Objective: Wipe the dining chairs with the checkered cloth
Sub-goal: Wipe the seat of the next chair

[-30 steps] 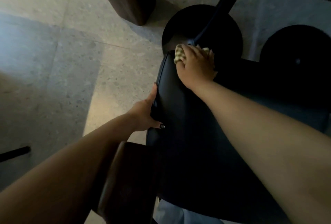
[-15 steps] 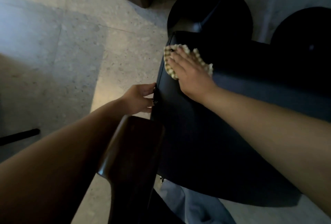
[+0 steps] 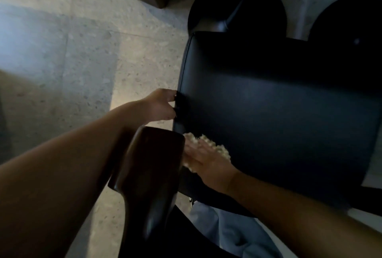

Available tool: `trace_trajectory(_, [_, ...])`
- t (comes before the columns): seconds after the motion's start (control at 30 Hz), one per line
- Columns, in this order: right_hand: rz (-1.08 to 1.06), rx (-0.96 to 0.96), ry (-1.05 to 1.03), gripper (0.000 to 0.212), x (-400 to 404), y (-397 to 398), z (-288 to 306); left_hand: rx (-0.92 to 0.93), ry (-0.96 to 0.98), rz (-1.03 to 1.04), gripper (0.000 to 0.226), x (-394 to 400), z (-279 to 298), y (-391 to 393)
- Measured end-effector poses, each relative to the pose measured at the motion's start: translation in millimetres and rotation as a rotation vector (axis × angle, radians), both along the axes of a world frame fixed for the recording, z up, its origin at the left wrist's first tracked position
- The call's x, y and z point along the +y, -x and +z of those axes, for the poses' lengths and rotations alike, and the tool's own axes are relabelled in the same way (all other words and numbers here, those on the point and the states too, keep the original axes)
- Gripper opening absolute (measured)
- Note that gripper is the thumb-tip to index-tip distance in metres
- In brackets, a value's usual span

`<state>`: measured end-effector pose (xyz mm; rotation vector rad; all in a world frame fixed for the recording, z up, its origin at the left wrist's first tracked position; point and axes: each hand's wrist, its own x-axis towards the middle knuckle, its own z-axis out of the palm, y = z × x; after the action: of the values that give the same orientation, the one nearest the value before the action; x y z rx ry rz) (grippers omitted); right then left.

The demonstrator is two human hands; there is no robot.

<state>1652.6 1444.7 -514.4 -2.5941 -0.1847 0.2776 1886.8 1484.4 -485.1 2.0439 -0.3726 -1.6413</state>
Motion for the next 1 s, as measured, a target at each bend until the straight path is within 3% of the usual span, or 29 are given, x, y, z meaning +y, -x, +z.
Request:
trace_trajectory(0.07, [0.068, 0.057, 0.105, 0.044, 8.3, 17.0, 6.1, -0.071, 0.018, 0.003, 0.056, -14.6, 7.5, -0.4])
trace_trajectory(0.1, [0.107, 0.046, 0.119, 0.043, 13.4, 26.7, 8.6, -0.135, 0.020, -0.076, 0.071, -24.0, 10.6, -0.9])
trace_trajectory(0.17, [0.159, -0.007, 0.071, 0.040, 23.7, 46.9, 12.9, -0.218, 0.018, -0.210, 0.109, -39.5, 13.1, -0.2])
trace_trajectory(0.3, [0.157, 0.015, -0.130, 0.038, 7.8, 59.5, 27.3, -0.346, -0.030, -0.364, 0.126, -46.1, 8.6, -0.2])
trace_trajectory(0.37, [-0.019, -0.010, -0.300, 0.035, -23.4, 39.9, 29.4, -0.381, -0.043, -0.418, 0.127, -45.3, 5.6, -0.8])
trace_trajectory(0.5, [-0.522, -0.187, -0.145, 0.042, -135.8, -40.6, 25.0, -0.423, -0.069, -0.517, 0.131, -47.7, -2.0, -1.2])
trace_trajectory(0.6, [-0.810, -0.038, 0.045, 0.059, -205.4, -104.4, 17.8, -0.420, -0.082, -0.524, 0.131, -48.5, -3.6, -0.6])
trace_trajectory(0.67, [-0.924, 0.083, 0.131, 0.058, -218.7, -126.0, 9.8, -0.424, -0.077, -0.526, 0.131, -47.6, -4.6, -1.4])
trace_trajectory(0.8, [-0.839, 0.091, 0.169, 0.062, -196.3, -127.0, 3.3, -0.438, -0.069, -0.546, 0.130, -47.3, -3.3, -2.3])
trace_trajectory(1.0, [-0.556, -0.137, 0.118, 0.050, -138.0, -89.5, 10.1, -0.438, -0.076, -0.542, 0.127, -46.4, -0.7, -1.3])
